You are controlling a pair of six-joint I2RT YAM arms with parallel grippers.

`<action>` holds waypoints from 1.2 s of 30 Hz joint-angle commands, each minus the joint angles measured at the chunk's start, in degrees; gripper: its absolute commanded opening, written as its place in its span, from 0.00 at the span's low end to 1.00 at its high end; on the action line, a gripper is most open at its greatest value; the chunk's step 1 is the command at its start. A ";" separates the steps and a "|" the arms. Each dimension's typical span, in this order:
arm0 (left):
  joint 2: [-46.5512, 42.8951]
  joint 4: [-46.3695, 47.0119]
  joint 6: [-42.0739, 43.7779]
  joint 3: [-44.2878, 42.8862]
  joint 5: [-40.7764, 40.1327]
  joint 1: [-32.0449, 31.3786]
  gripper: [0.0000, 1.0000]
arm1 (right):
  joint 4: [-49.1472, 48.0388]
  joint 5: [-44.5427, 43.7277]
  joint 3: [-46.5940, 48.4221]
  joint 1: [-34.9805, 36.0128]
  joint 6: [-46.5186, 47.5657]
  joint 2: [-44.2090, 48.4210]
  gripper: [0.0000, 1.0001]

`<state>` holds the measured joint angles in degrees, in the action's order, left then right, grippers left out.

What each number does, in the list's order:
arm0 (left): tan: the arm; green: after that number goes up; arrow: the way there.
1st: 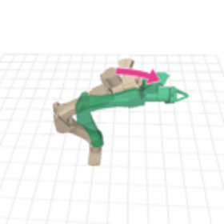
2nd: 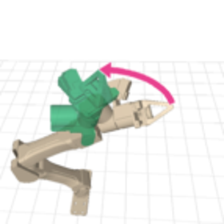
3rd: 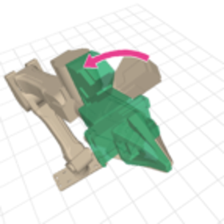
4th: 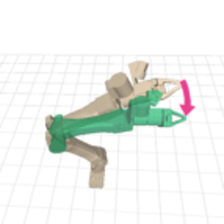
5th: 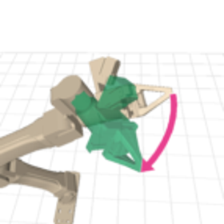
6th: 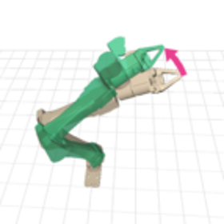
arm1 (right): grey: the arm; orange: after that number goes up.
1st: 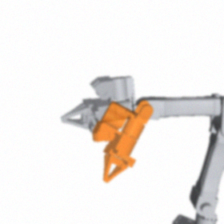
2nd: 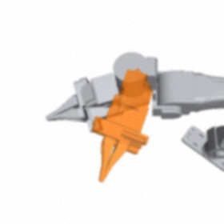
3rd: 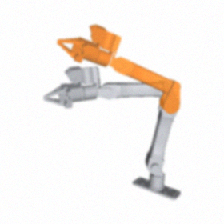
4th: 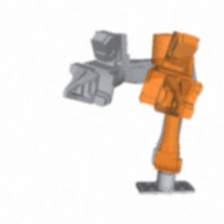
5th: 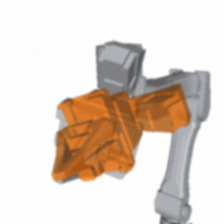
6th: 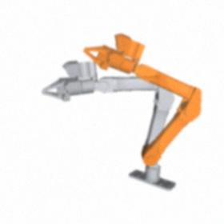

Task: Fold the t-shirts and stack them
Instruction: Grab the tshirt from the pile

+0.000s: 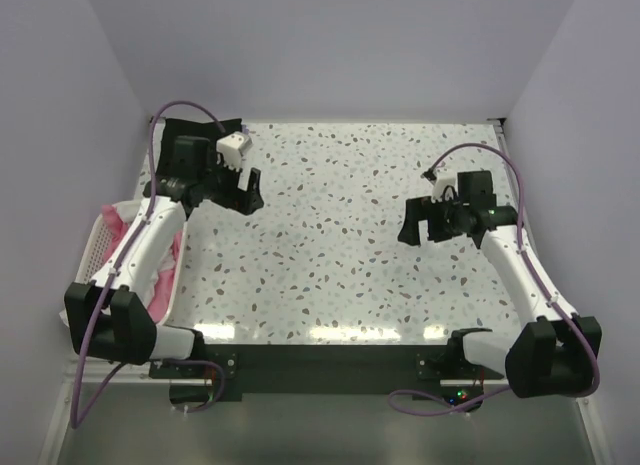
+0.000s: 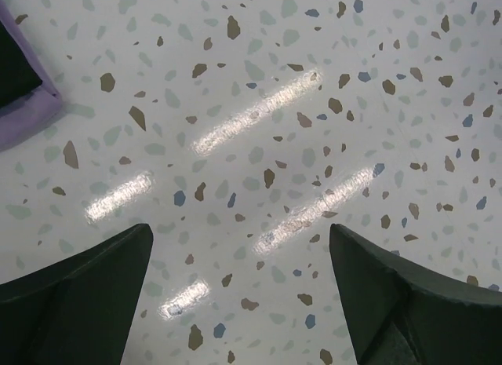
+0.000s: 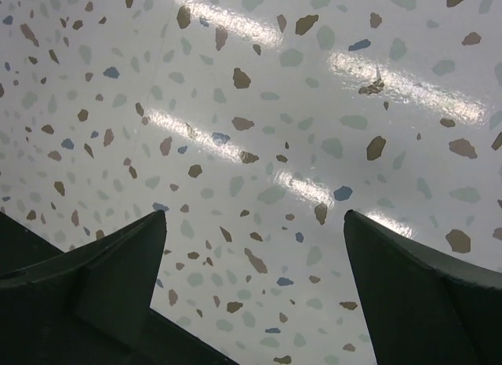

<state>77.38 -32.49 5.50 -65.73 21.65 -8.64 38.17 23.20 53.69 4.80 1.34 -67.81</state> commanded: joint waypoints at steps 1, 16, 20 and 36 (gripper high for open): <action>0.49 -2.40 2.32 -5.27 2.78 1.17 1.00 | 1.46 2.90 3.79 -0.23 3.48 -1.09 0.99; 6.90 -32.90 31.83 -20.67 1.48 40.27 1.00 | 8.85 8.43 7.66 -0.14 10.70 -7.51 0.99; 9.09 -32.99 36.69 -17.07 -1.51 47.48 1.00 | 10.77 10.90 10.11 -0.23 11.22 -10.76 0.98; 17.01 -25.52 40.03 -2.83 -3.90 51.10 0.77 | 12.71 10.99 13.37 -0.23 11.57 -16.39 0.99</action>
<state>94.65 -60.27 43.72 -69.52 17.93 41.95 49.98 32.77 64.93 4.80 12.08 -83.48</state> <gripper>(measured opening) 0.801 0.985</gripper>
